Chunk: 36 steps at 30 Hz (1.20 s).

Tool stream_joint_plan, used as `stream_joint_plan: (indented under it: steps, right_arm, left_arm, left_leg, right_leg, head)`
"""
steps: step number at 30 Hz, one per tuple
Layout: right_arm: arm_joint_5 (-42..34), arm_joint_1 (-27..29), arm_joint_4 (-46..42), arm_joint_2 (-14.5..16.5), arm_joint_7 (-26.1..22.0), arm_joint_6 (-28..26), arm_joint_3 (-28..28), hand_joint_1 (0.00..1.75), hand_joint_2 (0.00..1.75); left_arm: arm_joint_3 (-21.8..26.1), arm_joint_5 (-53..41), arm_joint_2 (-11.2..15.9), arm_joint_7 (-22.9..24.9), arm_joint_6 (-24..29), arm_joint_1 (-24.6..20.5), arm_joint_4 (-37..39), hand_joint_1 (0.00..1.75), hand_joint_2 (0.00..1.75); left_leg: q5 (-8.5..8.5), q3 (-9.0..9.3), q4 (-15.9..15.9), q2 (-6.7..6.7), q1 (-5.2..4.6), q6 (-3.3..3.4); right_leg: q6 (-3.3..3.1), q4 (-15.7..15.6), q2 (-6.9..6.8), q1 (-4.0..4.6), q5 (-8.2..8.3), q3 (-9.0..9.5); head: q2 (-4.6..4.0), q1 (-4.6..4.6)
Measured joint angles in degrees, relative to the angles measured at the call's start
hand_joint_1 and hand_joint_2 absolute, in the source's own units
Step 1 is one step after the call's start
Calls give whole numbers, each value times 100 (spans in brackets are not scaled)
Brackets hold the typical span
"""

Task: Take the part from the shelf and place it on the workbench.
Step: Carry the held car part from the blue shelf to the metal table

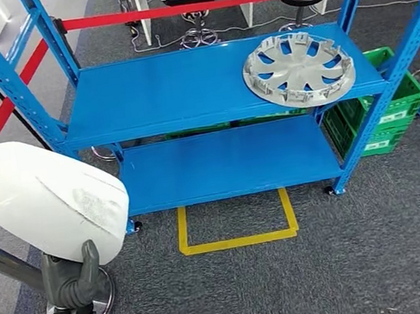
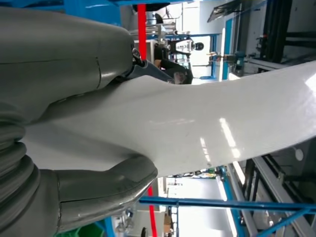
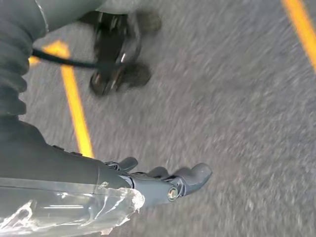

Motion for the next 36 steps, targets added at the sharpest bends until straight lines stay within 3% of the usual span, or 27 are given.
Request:
stream_joint_plan:
  steps: [1,2,3,4,5,7,9,10,12,13,15,17,18,19,20,22,24,27,29,31,33,34,35,36]
  right_arm:
    - [40,-4,1,-1,39,-64,4,0,175]
    - [64,-5,2,1,124,-157,8,0,175]
    - [86,-4,6,8,254,-275,7,0,175]
    - [120,0,11,22,396,-401,5,0,175]
    - [178,5,18,44,526,-509,6,0,175]
    - [278,15,31,93,641,-611,13,0,175]
    - [274,23,37,117,639,-579,18,0,175]
    - [211,28,39,119,624,-489,9,0,175]
    - [61,48,40,120,565,-219,-26,0,175]
    - [15,66,41,121,527,-106,-45,0,175]
    - [14,93,43,122,441,-55,-70,0,175]
    - [141,98,43,126,343,-265,-79,0,175]
    - [240,97,44,129,297,-424,-79,0,175]
    - [333,97,44,133,256,-567,-78,0,175]
    - [401,96,45,136,219,-664,-76,0,175]
    - [452,74,44,138,136,-763,-76,0,175]
    - [420,33,42,138,38,-840,-84,0,175]
    - [327,38,41,142,-62,-980,-159,0,175]
    - [298,57,38,150,-23,-1092,-231,0,175]
    - [262,56,33,158,85,-1230,-311,0,175]
    - [218,68,32,164,212,-1370,-421,0,175]
    - [203,86,32,167,263,-1425,-480,0,175]
    - [194,103,32,169,302,-1464,-540,0,175]
    - [191,115,32,170,325,-1487,-589,0,175]
  left_arm:
    - [-2,-67,-1,-4,70,-8,1,175,175]
    - [-4,-126,-4,-8,176,-11,3,175,175]
    - [-4,-156,-11,-9,295,-9,5,175,175]
    - [-4,-166,-23,-8,397,-5,7,175,175]
    - [-3,-167,-36,-4,481,0,8,175,175]
    - [-2,-210,-56,-2,577,11,7,175,175]
    - [-3,-254,-71,-8,629,34,5,175,175]
    - [-1,-275,-78,-10,652,58,4,175,175]
    - [8,-321,-89,-6,683,130,4,175,175]
    - [14,-359,-91,3,695,156,6,175,175]
    - [25,-495,-93,39,745,174,21,175,175]
    - [27,-791,-93,83,913,179,68,175,175]
    - [20,-944,-92,102,1016,181,104,175,175]
    - [6,-1062,-92,121,1110,183,143,175,175]
    - [-16,-1111,-92,147,1185,181,181,175,175]
    - [-73,-1097,-93,222,1334,170,255,175,175]
    - [-113,-1045,-93,311,1483,151,304,175,175]
    - [-127,-986,-94,493,1638,139,332,175,175]
    - [-125,-958,-94,605,1669,150,340,175,175]
    - [-117,-907,-93,766,1638,182,359,175,175]
    - [-109,-969,-102,813,1739,209,402,175,175]
    - [-106,-1032,-116,754,1843,211,428,175,175]
    - [-104,-1084,-136,678,1943,205,450,175,175]
    - [-102,-1108,-158,619,2014,195,469,175,175]
  left_leg:
    - [-322,-95,380,1,9,-28]
    - [-534,-167,759,1,18,-51]
    - [-595,-182,1036,2,25,-67]
    - [-518,-116,1142,2,30,-76]
    - [-362,49,1048,2,34,-81]
    - [-153,654,347,2,42,-77]
    - [-248,1194,-431,-18,39,-11]
    - [-310,1312,-628,-20,25,37]
    - [-289,1275,-685,19,10,151]
    - [-246,1241,-686,47,13,202]
    - [-139,1146,-692,108,26,276]
    - [-45,1033,-686,172,16,298]
    - [-5,985,-682,214,9,297]
    - [27,946,-679,262,5,293]
    - [52,920,-675,314,2,283]
    - [82,894,-664,428,-8,251]
    - [98,875,-636,535,-31,203]
    - [112,857,-615,642,-31,116]
    - [-65,768,-421,457,-12,42]
    - [-474,474,233,172,3,-6]
    - [-779,134,973,76,8,-7]
    - [-769,74,1106,61,8,4]
    - [-644,125,1013,42,8,21]
    - [-435,280,711,-8,10,43]
  right_leg:
    - [-12,5,-1,-1,84,-97]
    - [-9,11,-2,-2,169,-201]
    - [-2,21,-5,-4,252,-307]
    - [8,34,-7,-7,331,-420]
    - [23,50,-10,-13,404,-530]
    - [68,90,-8,-17,532,-713]
    - [134,122,8,-5,643,-820]
    - [171,118,20,-1,694,-843]
    - [239,91,43,-20,772,-871]
    - [267,137,47,-32,725,-911]
    - [313,602,48,-43,362,-1107]
    - [344,1407,46,-42,-136,-1355]
    - [351,1679,45,-42,-279,-1393]
    - [349,1736,40,-42,-316,-1318]
    - [342,1538,22,-41,-250,-1113]
    - [318,707,-141,-23,-37,-502]
    - [257,140,-263,5,75,-151]
    - [143,97,-138,16,113,-200]
    - [66,92,-30,-7,158,-245]
    - [14,88,83,-20,206,-299]
    - [3,91,221,-16,248,-366]
    - [8,93,300,-13,267,-389]
    - [17,94,381,-11,284,-402]
    - [31,95,464,-11,299,-408]
  head:
    - [0,-13]
    - [0,-15]
    - [0,-15]
    - [0,-15]
    - [0,-16]
    - [0,-19]
    - [0,-18]
    - [0,-19]
    - [0,-18]
    - [0,-14]
    - [0,8]
    - [0,27]
    - [0,27]
    - [0,27]
    - [0,27]
    - [0,28]
    - [0,19]
    - [0,14]
    - [0,4]
    - [0,-8]
    - [0,-10]
    - [0,-10]
    - [0,-10]
    - [0,-10]
